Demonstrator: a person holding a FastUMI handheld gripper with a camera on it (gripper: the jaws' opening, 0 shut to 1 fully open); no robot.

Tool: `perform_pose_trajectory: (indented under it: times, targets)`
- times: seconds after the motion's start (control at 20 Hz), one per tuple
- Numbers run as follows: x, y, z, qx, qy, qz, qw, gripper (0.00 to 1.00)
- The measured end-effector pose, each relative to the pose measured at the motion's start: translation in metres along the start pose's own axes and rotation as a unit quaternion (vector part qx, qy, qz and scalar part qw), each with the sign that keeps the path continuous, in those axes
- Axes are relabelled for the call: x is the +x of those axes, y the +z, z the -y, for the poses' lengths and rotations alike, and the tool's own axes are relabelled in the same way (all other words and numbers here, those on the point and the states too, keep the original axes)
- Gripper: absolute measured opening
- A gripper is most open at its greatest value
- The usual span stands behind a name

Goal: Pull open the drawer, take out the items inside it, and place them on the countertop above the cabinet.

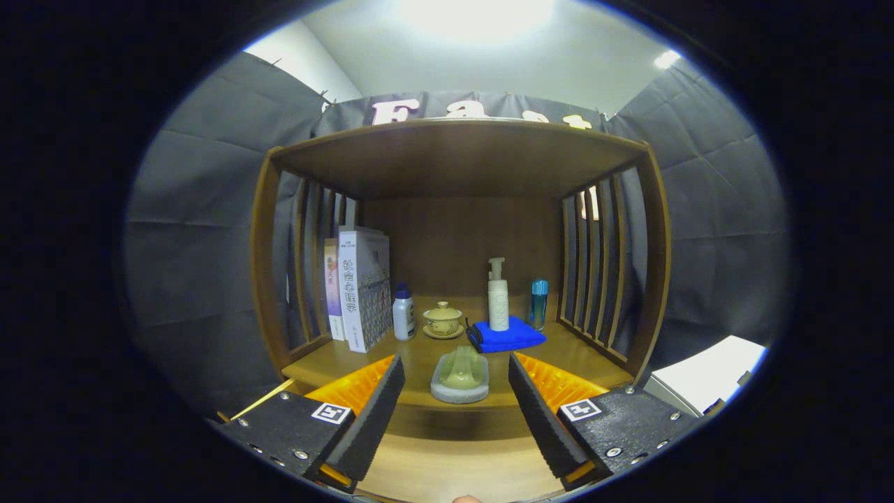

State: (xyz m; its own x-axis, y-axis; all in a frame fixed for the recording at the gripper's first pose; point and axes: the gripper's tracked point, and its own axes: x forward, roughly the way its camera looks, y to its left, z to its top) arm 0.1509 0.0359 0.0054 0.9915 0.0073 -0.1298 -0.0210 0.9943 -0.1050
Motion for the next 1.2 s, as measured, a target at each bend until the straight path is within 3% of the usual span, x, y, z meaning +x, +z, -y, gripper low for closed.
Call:
perform_pose_trajectory:
  times: [0.55,0.95,1.2]
  targets:
    - [-0.084,-0.038,0.003,0.017,-0.016,0.032,0.999,0.93]
    - [-0.123,-0.065,-0.009,0.021,-0.002,0.049,0.999,0.93]
    - [-0.132,-0.107,-0.025,0.023,0.021,0.018,0.999,0.93]
